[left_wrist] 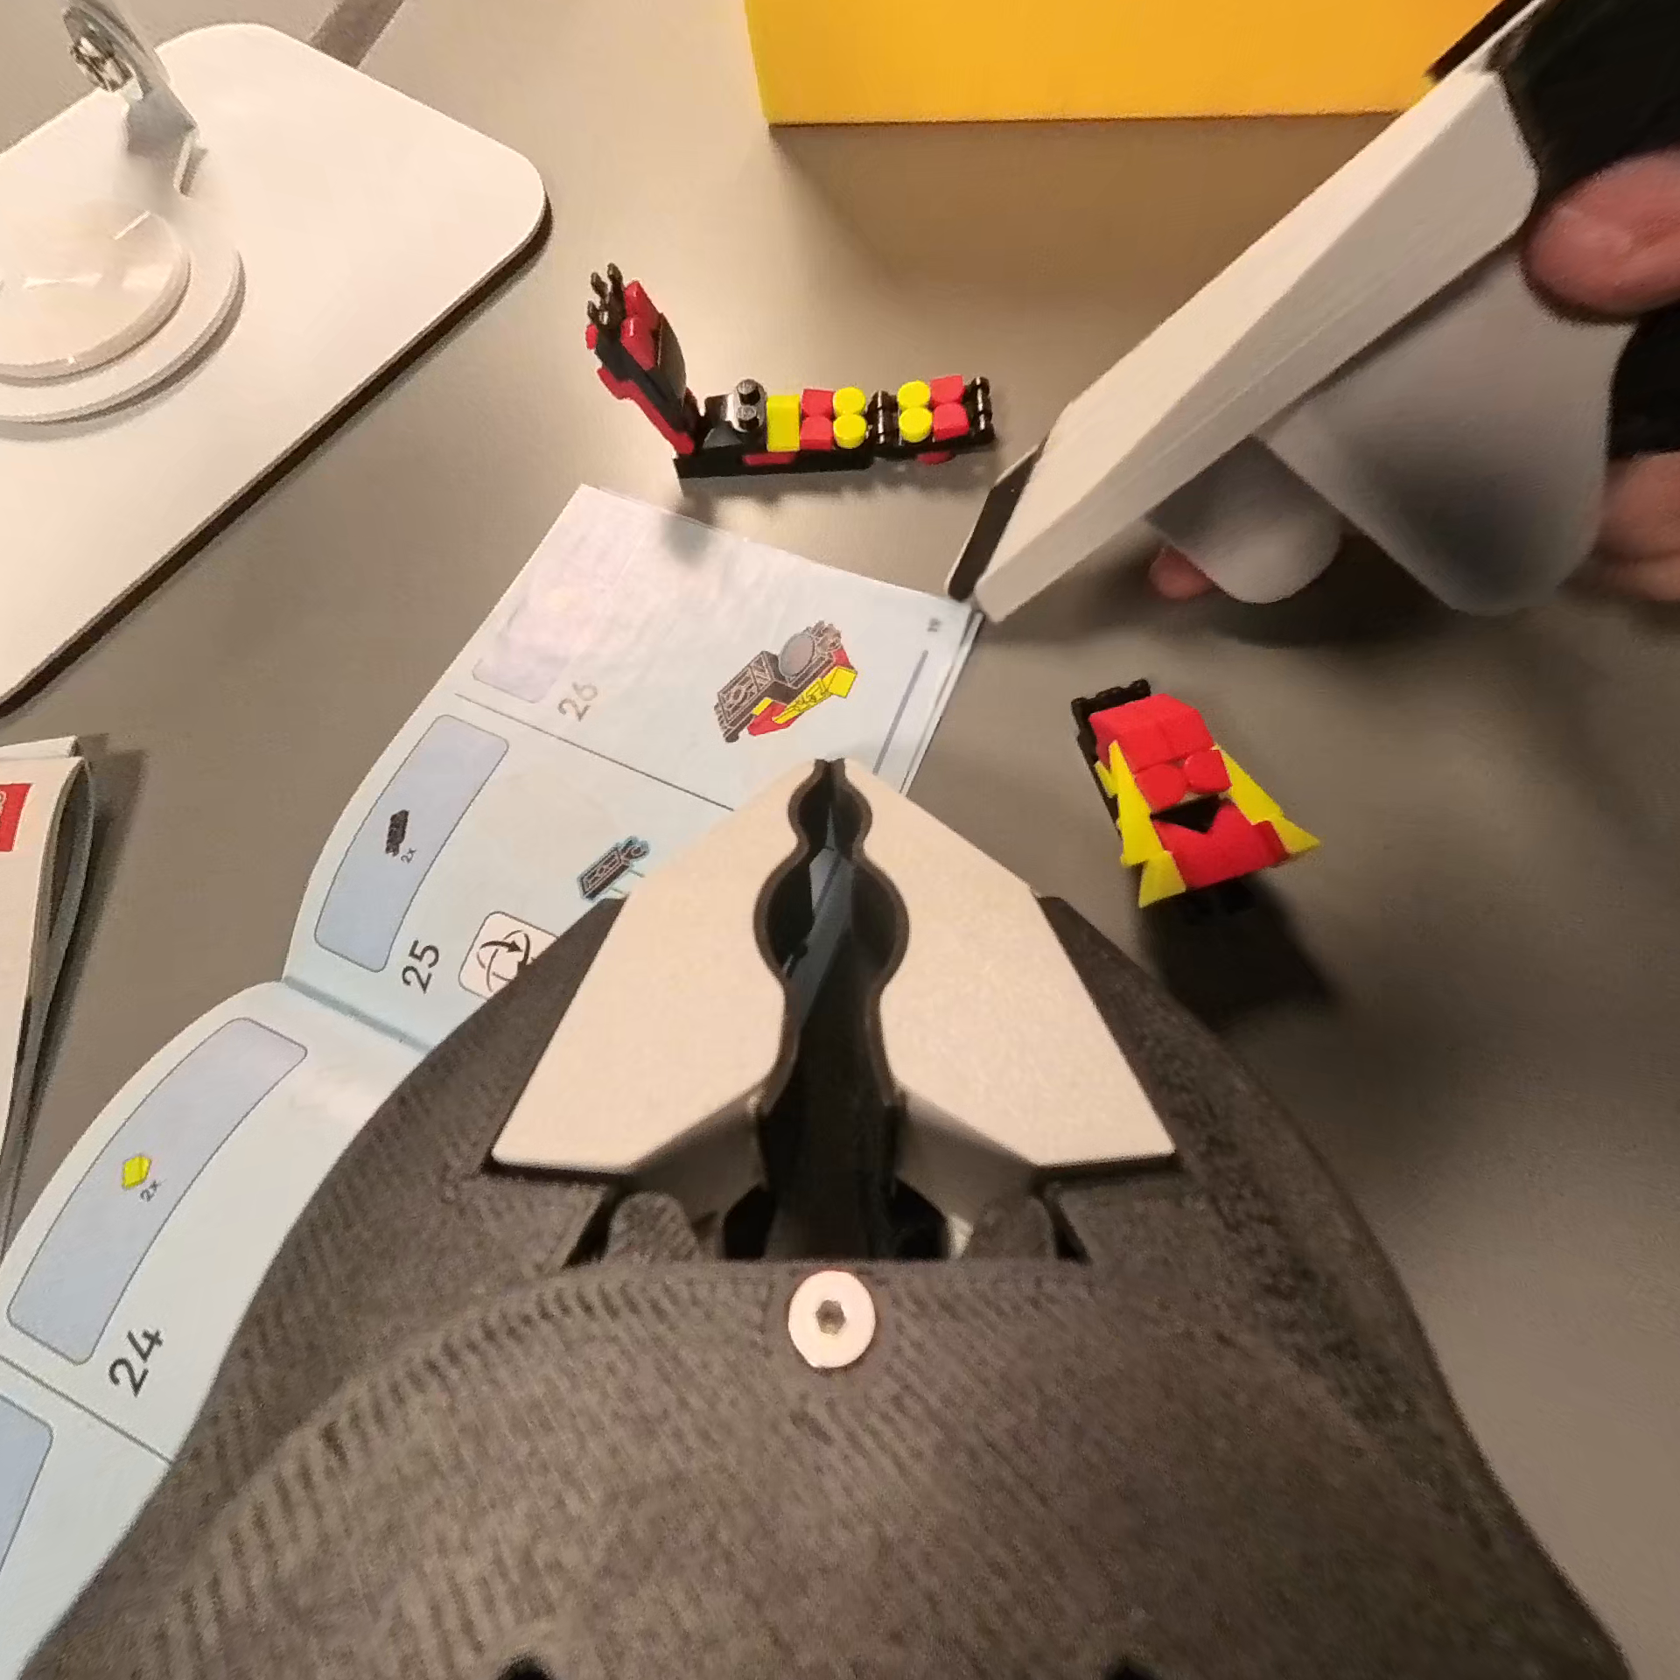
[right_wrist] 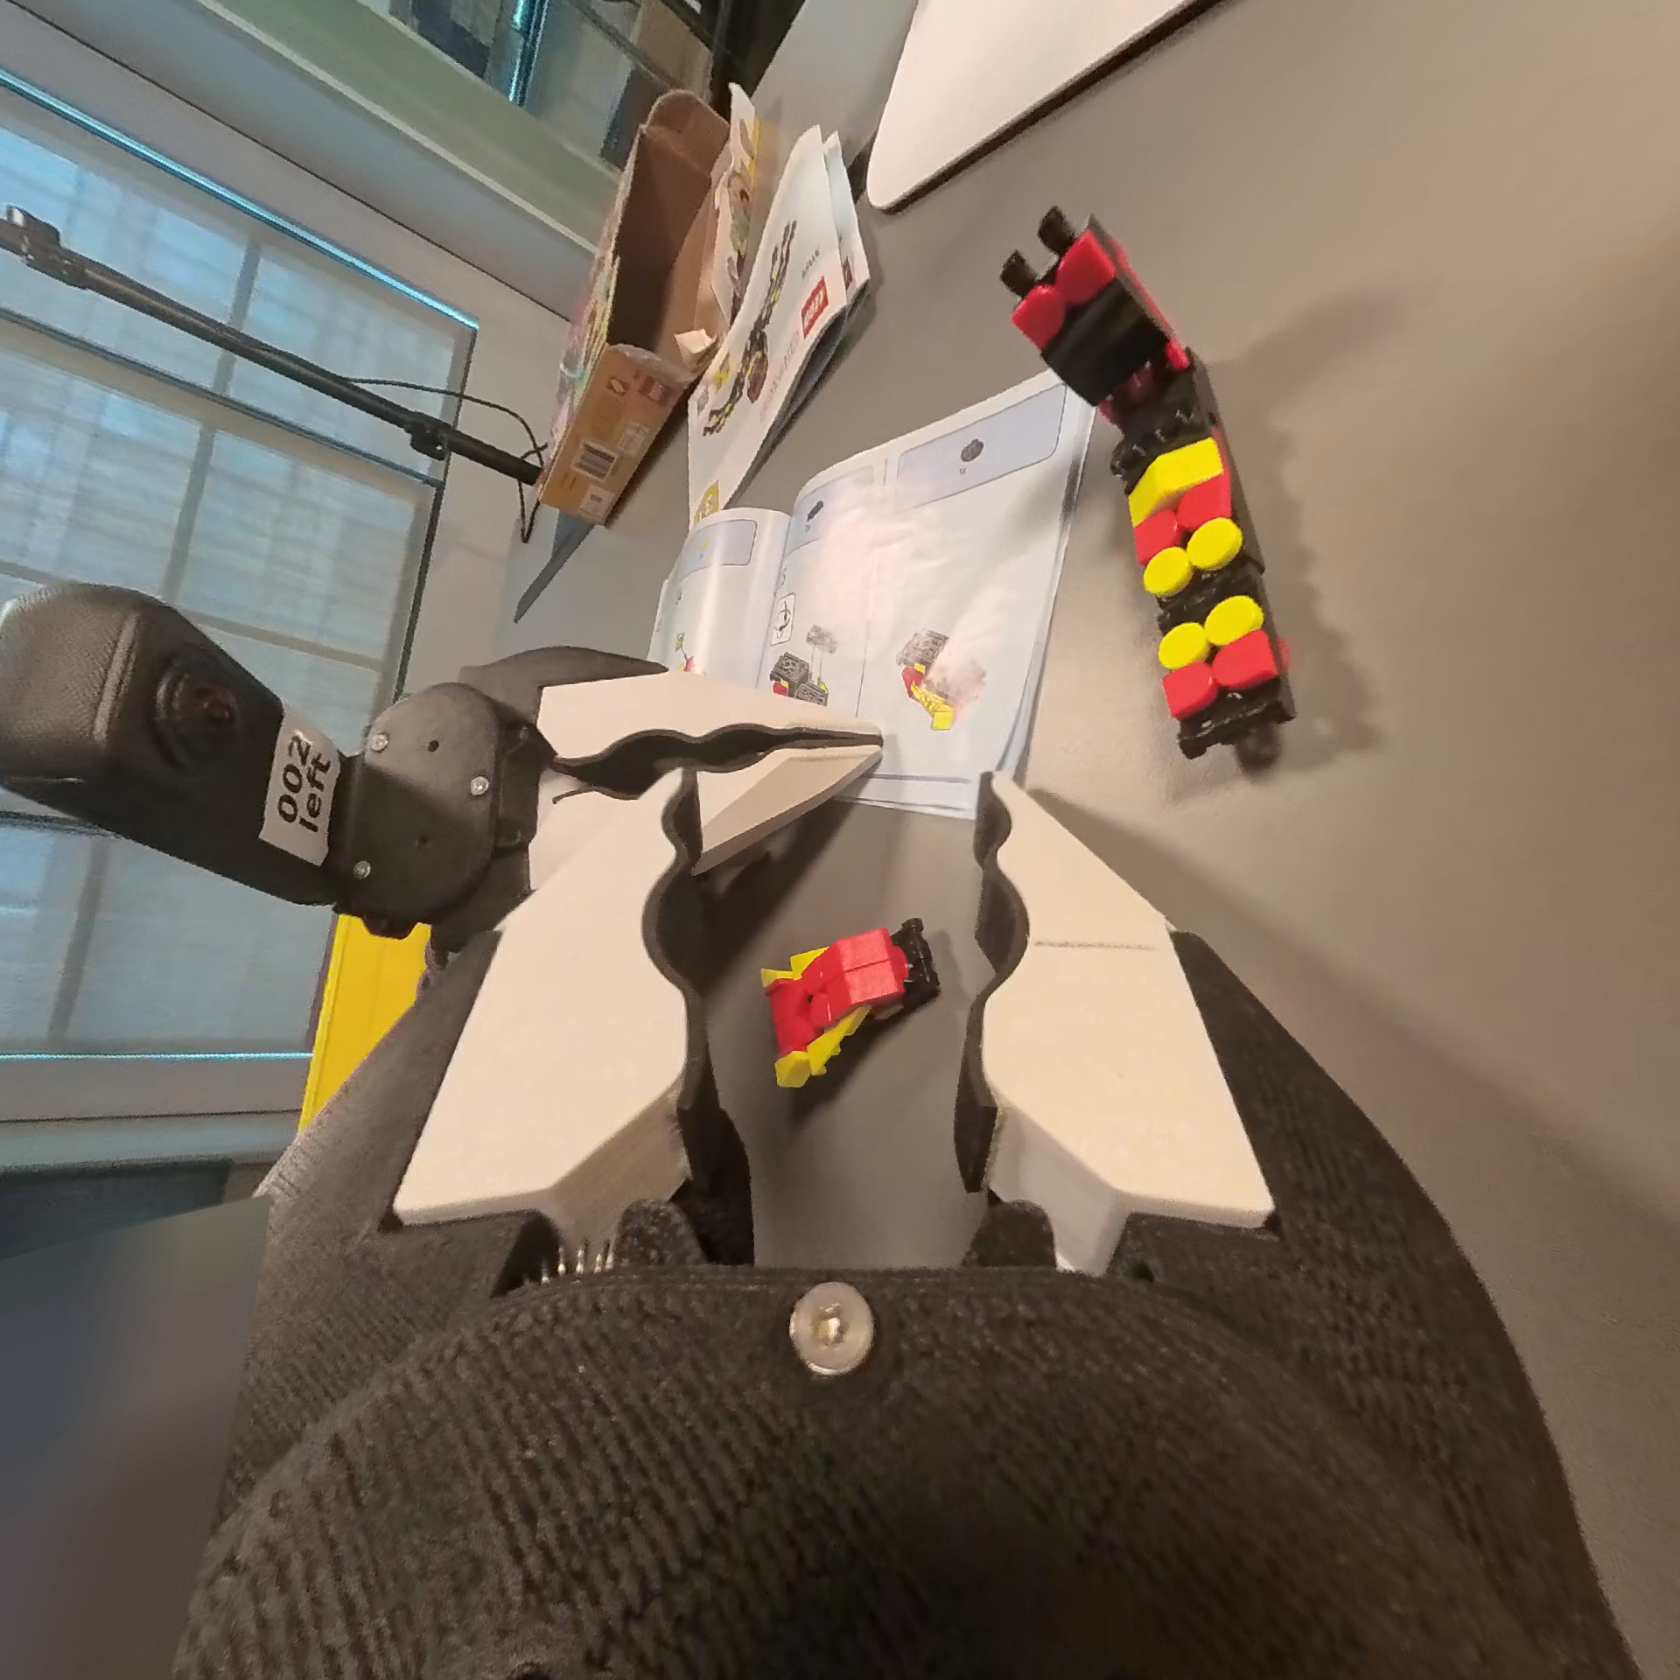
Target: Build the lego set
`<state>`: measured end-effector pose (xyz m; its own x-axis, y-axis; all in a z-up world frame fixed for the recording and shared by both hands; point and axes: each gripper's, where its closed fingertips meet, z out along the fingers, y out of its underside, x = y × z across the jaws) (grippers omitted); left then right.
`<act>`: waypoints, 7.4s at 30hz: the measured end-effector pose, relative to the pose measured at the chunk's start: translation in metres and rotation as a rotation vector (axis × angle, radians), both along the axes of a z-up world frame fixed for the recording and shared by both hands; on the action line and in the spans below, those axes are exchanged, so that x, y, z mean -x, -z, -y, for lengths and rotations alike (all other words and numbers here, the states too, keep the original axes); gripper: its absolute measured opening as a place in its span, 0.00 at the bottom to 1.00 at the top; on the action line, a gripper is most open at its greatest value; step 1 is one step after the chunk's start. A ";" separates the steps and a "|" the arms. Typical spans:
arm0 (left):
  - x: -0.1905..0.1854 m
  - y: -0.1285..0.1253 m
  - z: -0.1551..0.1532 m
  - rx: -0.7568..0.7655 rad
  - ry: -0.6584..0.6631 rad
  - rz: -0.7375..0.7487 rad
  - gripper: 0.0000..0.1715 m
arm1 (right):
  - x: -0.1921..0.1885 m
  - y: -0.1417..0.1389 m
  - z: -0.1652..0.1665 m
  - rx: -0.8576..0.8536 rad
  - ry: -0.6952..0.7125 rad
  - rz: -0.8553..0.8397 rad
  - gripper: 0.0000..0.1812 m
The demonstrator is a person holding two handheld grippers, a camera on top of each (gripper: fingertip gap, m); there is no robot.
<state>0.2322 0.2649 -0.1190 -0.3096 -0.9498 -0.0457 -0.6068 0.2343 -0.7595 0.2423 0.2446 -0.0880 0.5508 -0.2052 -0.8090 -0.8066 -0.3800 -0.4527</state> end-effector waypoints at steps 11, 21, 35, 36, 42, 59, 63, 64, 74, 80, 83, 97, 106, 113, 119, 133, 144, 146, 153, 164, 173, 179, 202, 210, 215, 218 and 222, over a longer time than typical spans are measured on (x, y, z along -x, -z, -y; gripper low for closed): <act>0.000 0.000 0.000 -0.001 0.000 0.000 0.00 | 0.003 0.001 -0.004 -0.002 -0.007 0.012 0.29; 0.001 -0.001 0.002 -0.003 0.018 0.005 0.00 | -0.012 0.011 -0.017 0.011 0.083 0.081 0.04; 0.062 -0.117 -0.044 -0.129 -0.369 0.726 0.00 | 0.006 -0.017 -0.026 -0.078 0.065 0.173 0.00; 0.067 -0.115 -0.044 -0.092 -0.358 0.712 0.00 | 0.010 -0.020 -0.028 -0.086 0.059 0.197 0.00; 0.064 -0.118 -0.036 0.430 -0.282 0.611 0.12 | 0.031 -0.042 -0.037 -0.162 0.023 0.604 0.00; 0.063 -0.102 -0.037 0.912 -0.210 0.464 0.15 | 0.068 -0.056 -0.039 0.042 0.052 2.185 0.00; 0.064 -0.098 -0.035 0.959 -0.183 0.435 0.10 | 0.074 -0.057 -0.042 0.017 0.072 2.159 0.00; 0.064 -0.098 -0.034 0.971 -0.170 0.432 0.08 | 0.073 -0.057 -0.041 0.013 0.081 2.138 0.00; 0.063 -0.103 -0.027 0.986 -0.096 0.464 0.00 | 0.074 -0.054 -0.041 -0.063 0.071 1.990 0.02; 0.065 -0.108 -0.026 1.071 -0.054 0.472 0.00 | 0.083 -0.042 -0.043 -0.149 -0.035 1.730 0.24; 0.069 -0.111 -0.014 1.091 0.030 0.448 0.00 | 0.093 -0.045 -0.043 -0.244 -0.071 1.647 0.25; 0.082 -0.124 0.004 1.194 0.204 0.441 0.00 | 0.109 -0.068 -0.033 -0.508 -0.092 1.337 0.20; 0.082 -0.123 0.010 1.187 0.231 0.422 0.00 | 0.109 -0.073 -0.029 -0.554 -0.093 1.262 0.20; 0.083 -0.123 0.012 1.194 0.244 0.416 0.01 | 0.108 -0.075 -0.028 -0.572 -0.094 1.224 0.19; 0.083 -0.123 0.012 1.198 0.249 0.414 0.01 | 0.109 -0.075 -0.028 -0.578 -0.098 1.215 0.20; 0.085 -0.124 0.014 1.206 0.270 0.412 0.01 | 0.110 -0.076 -0.026 -0.595 -0.107 1.190 0.19; 0.086 -0.124 0.015 1.211 0.279 0.409 0.01 | 0.111 -0.077 -0.026 -0.605 -0.112 1.175 0.19; 0.086 -0.124 0.015 1.215 0.283 0.408 0.01 | 0.112 -0.077 -0.025 -0.610 -0.114 1.170 0.19; 0.087 -0.125 0.016 1.212 0.290 0.411 0.01 | 0.113 -0.078 -0.025 -0.620 -0.117 1.160 0.19; 0.087 -0.124 0.019 1.199 0.299 0.402 0.00 | 0.113 -0.078 -0.025 -0.622 -0.118 1.155 0.19; 0.086 -0.126 0.016 1.170 0.282 0.435 0.00 | 0.105 -0.076 -0.026 -0.583 -0.098 1.178 0.15; 0.087 -0.133 0.006 1.044 0.224 0.553 0.00 | 0.080 -0.073 -0.025 -0.476 -0.034 1.147 0.07; 0.044 -0.096 -0.002 0.757 -0.074 0.453 0.10 | 0.036 -0.032 -0.015 -0.137 -0.083 0.988 0.07; 0.037 -0.074 0.025 0.697 -0.002 0.299 0.08 | 0.025 -0.002 0.011 0.007 -0.205 0.910 0.08; 0.026 -0.060 0.037 0.609 0.038 0.208 0.06 | 0.024 0.008 0.018 0.043 -0.259 0.925 0.07; 0.022 -0.055 0.040 0.623 0.061 0.151 0.06 | 0.022 0.012 0.020 0.061 -0.284 0.947 0.07; 0.021 -0.050 0.046 0.603 0.114 0.110 0.05 | 0.023 0.012 0.022 0.048 -0.309 0.963 0.07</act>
